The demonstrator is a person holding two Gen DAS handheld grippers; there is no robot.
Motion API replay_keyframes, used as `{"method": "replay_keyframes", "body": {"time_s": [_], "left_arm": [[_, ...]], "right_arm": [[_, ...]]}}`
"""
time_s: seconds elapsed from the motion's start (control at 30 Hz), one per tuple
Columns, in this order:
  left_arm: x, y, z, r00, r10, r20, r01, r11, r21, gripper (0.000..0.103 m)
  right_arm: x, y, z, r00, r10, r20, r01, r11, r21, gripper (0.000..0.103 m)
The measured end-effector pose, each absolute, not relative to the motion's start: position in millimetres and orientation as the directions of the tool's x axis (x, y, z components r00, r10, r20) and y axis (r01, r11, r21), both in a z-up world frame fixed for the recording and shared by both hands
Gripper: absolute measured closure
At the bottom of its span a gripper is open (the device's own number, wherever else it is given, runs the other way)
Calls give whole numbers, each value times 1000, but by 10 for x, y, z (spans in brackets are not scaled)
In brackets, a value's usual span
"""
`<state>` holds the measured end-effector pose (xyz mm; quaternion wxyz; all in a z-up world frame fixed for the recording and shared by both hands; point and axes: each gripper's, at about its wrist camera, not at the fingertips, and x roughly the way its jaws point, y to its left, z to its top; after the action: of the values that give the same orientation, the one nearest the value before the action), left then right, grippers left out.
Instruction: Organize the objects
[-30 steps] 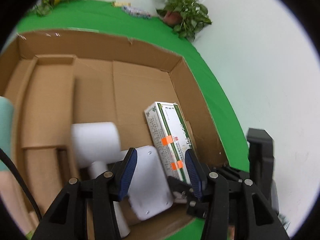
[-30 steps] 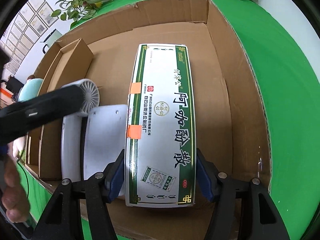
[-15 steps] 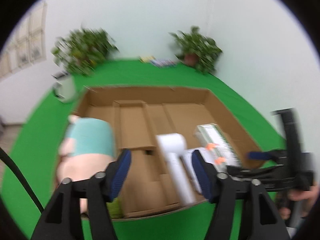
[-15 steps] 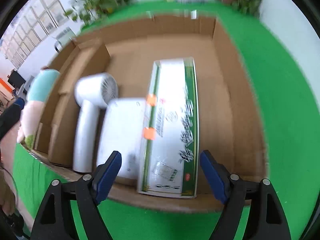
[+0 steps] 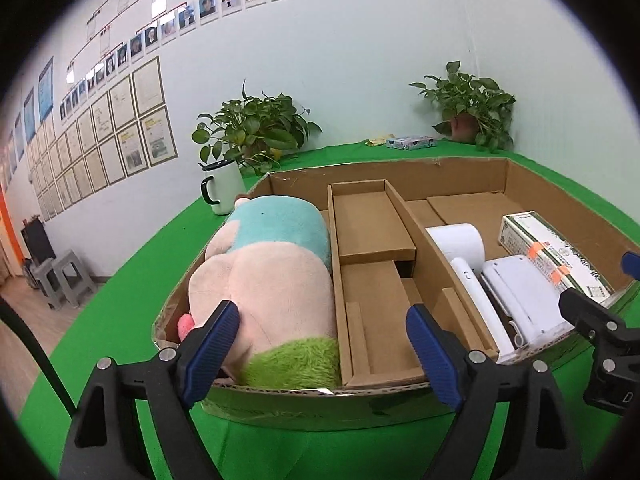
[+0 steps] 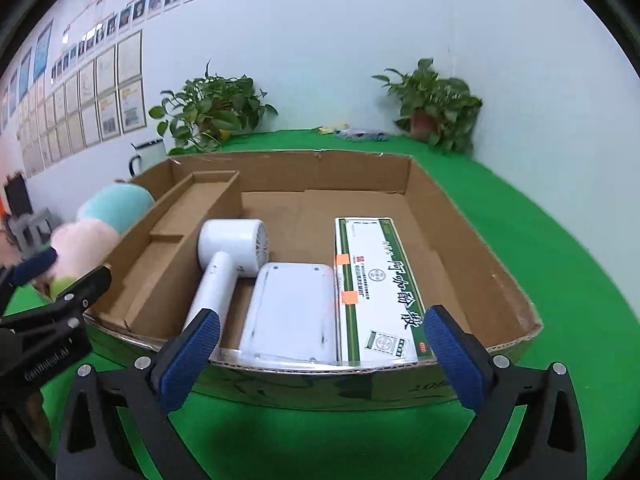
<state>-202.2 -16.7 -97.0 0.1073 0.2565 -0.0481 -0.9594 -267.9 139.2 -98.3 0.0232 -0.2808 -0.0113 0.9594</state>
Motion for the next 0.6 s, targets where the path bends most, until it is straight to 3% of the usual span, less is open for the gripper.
{"method": "replay_keyframes", "body": {"time_s": [0.6], "left_arm": [[-2027, -298, -1022, -832, -188, -522, 179, -981, 70, 1]], "right_arm": [[-2694, 1458, -995, -853, 45, -520, -33, -999, -33, 0]]}}
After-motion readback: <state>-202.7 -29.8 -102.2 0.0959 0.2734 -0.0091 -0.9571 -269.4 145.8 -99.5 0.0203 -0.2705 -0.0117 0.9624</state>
